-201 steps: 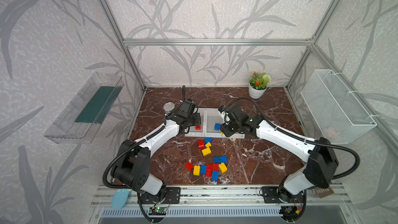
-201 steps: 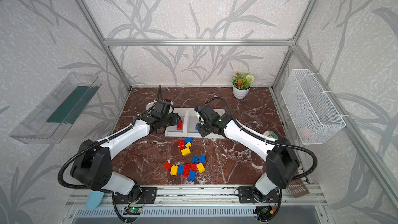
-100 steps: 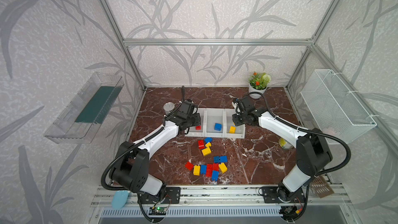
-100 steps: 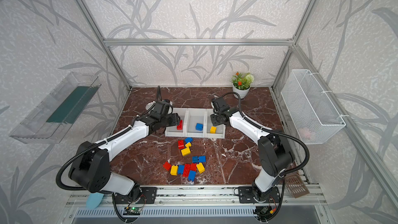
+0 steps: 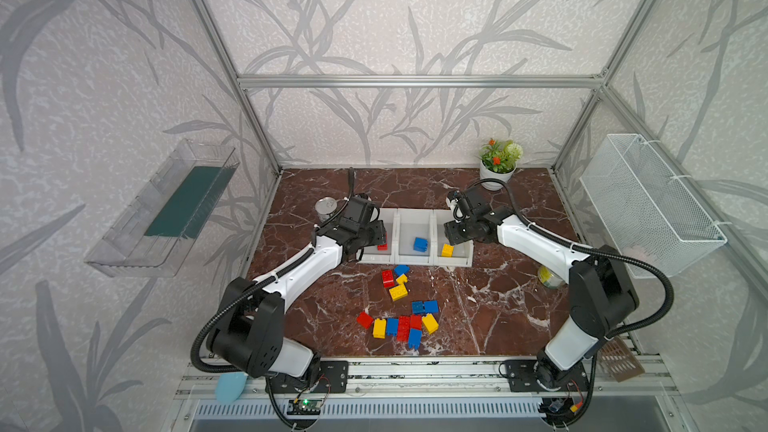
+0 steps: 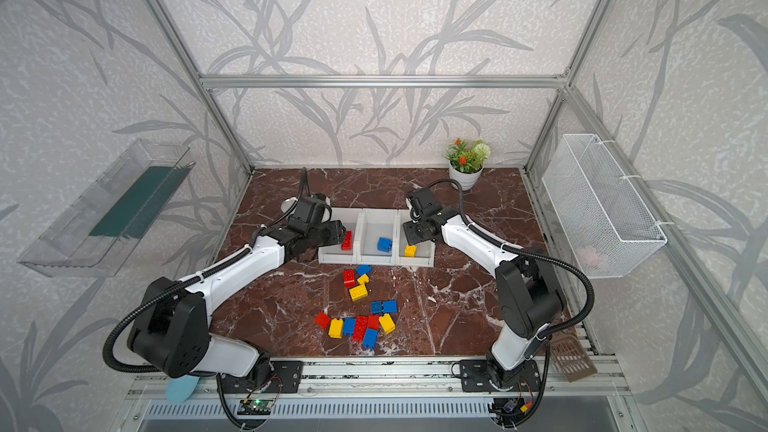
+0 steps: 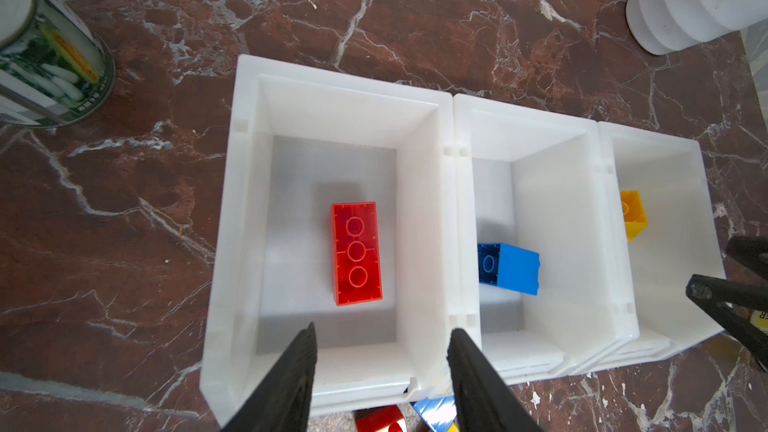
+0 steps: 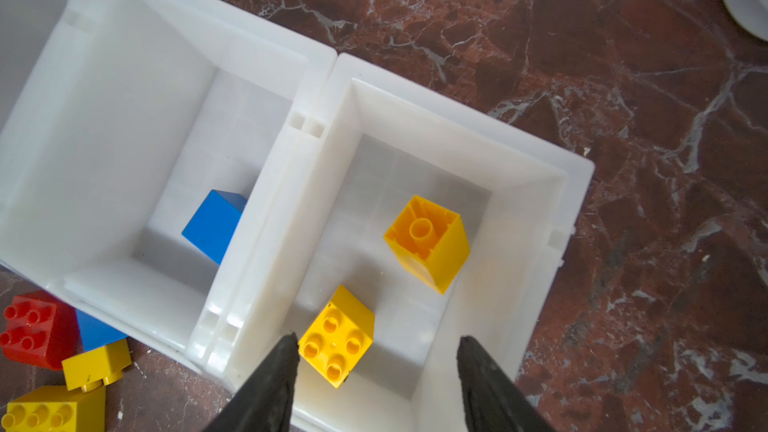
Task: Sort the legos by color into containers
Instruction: 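Drop the yellow brick into the compartment nearest the right gripper, then lower the left gripper onto the pile while the right gripper withdraws from the bin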
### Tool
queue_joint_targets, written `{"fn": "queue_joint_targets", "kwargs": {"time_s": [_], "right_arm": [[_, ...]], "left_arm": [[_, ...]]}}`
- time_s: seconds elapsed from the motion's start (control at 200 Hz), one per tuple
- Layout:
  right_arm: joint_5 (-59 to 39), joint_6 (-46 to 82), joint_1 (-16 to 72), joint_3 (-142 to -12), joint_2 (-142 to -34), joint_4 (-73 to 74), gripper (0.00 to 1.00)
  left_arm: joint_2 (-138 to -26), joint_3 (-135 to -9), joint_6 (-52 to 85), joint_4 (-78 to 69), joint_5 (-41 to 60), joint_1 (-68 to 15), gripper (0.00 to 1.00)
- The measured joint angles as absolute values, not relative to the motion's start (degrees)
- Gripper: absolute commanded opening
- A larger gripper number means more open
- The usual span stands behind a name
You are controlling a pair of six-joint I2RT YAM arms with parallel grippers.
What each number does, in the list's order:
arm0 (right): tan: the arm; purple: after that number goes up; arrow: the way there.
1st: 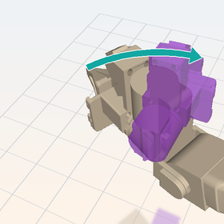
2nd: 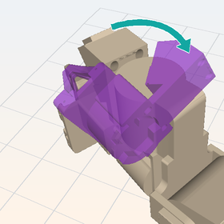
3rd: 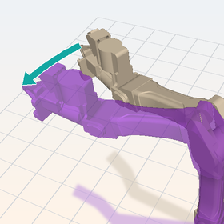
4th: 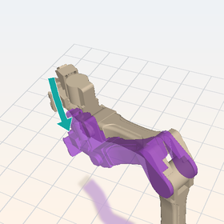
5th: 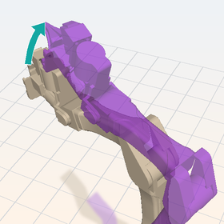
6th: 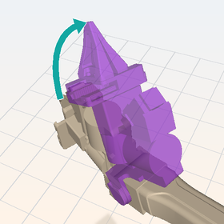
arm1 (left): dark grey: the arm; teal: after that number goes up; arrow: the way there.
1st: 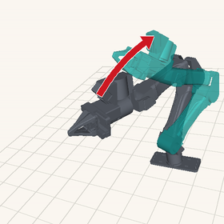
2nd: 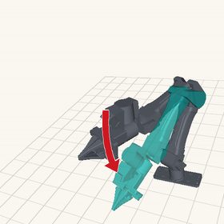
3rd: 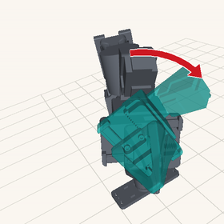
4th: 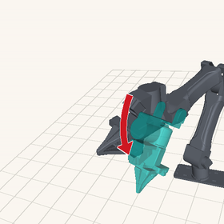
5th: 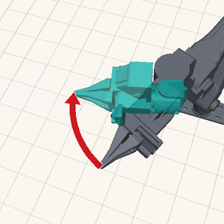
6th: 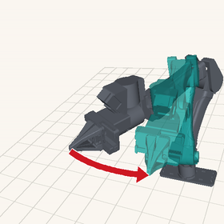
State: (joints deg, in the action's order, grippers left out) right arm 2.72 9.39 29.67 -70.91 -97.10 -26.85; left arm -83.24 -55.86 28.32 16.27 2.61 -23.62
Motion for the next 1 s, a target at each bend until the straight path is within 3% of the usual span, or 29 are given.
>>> {"fn": "queue_joint_targets", "kwargs": {"time_s": [0.38,1.0], "right_arm": [[1.85,9.8,29.67,-70.89,-95.15,-26.89,0.62],[0.34,10.98,29.67,-66.37,-87.35,-27.86,0.62]], "left_arm": [[-82.35,-55.66,27.53,17.19,2.52,-23.55,0.54],[-74.96,-53.95,13.08,23.94,1.41,-27.27,0.54]]}}
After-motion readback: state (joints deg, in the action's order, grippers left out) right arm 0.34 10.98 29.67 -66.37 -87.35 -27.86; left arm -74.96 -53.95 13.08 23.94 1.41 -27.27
